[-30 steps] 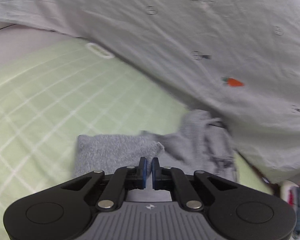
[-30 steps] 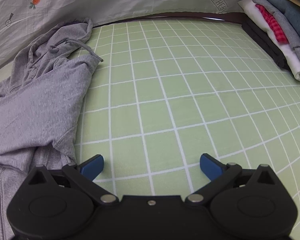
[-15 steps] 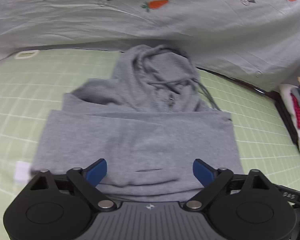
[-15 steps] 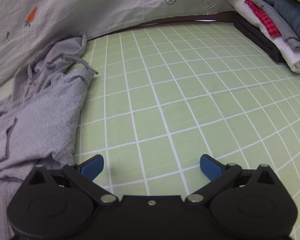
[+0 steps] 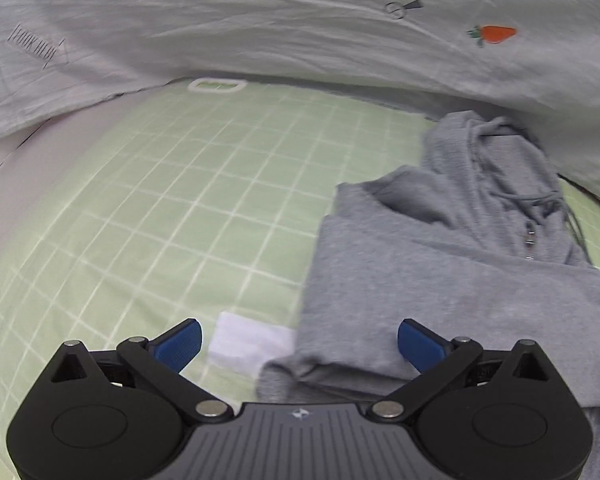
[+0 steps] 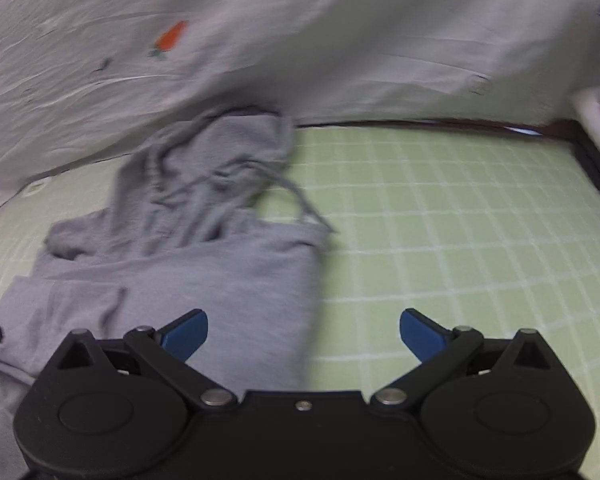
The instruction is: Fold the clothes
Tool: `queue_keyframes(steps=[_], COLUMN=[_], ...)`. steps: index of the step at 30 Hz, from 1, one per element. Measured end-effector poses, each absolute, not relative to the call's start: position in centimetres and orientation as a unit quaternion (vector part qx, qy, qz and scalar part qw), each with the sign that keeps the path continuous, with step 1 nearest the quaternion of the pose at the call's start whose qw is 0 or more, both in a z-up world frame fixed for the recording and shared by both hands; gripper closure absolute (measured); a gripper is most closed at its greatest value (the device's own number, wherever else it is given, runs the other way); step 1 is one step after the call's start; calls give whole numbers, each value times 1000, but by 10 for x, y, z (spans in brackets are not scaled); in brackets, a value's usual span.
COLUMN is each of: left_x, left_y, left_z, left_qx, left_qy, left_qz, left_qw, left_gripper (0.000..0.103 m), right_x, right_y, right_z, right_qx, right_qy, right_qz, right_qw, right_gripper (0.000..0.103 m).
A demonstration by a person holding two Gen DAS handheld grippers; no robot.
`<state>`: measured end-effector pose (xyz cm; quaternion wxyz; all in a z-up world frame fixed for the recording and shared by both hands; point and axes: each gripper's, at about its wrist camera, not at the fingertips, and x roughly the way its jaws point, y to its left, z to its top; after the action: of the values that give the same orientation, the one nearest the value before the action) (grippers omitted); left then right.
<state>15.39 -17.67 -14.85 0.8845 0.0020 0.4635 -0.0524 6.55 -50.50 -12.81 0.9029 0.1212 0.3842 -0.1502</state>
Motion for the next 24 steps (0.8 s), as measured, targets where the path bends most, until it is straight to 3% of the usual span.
queue_keyframes(steps=[5, 8, 10, 15, 17, 19, 21, 24], left_x=[155, 154, 153, 152, 152, 153, 155, 159], left_y=[-167, -168, -168, -173, -174, -175, -174, -171], left_z=[-167, -173, -176, -179, -179, -179, -179, -175], left_qx=[-28, -42, -46, -27, -23, -20, -17, -23], left_qy=[483, 486, 485, 474, 472, 472, 473, 476], left_qz=[-44, -42, -41, -47, -48, -51, -60, -74], left_qw=[874, 872, 872, 879, 880, 880, 879, 876], left_gripper=[0, 0, 0, 0, 0, 0, 0, 0], right_x=[100, 113, 120, 126, 127, 128, 129, 123], right_y=[-463, -445, -436, -423, -419, -414, -412, -422], right_z=[-130, -136, -141, -148, -150, -152, -154, -149], right_qx=[116, 129, 139, 156, 164, 157, 149, 176], right_qy=[398, 411, 418, 423, 420, 425, 430, 417], right_qz=[-87, -57, -42, -7, 13, 32, 43, 49], right_qw=[906, 901, 897, 893, 893, 891, 889, 890], right_gripper=[9, 26, 45, 47, 52, 78, 96, 97])
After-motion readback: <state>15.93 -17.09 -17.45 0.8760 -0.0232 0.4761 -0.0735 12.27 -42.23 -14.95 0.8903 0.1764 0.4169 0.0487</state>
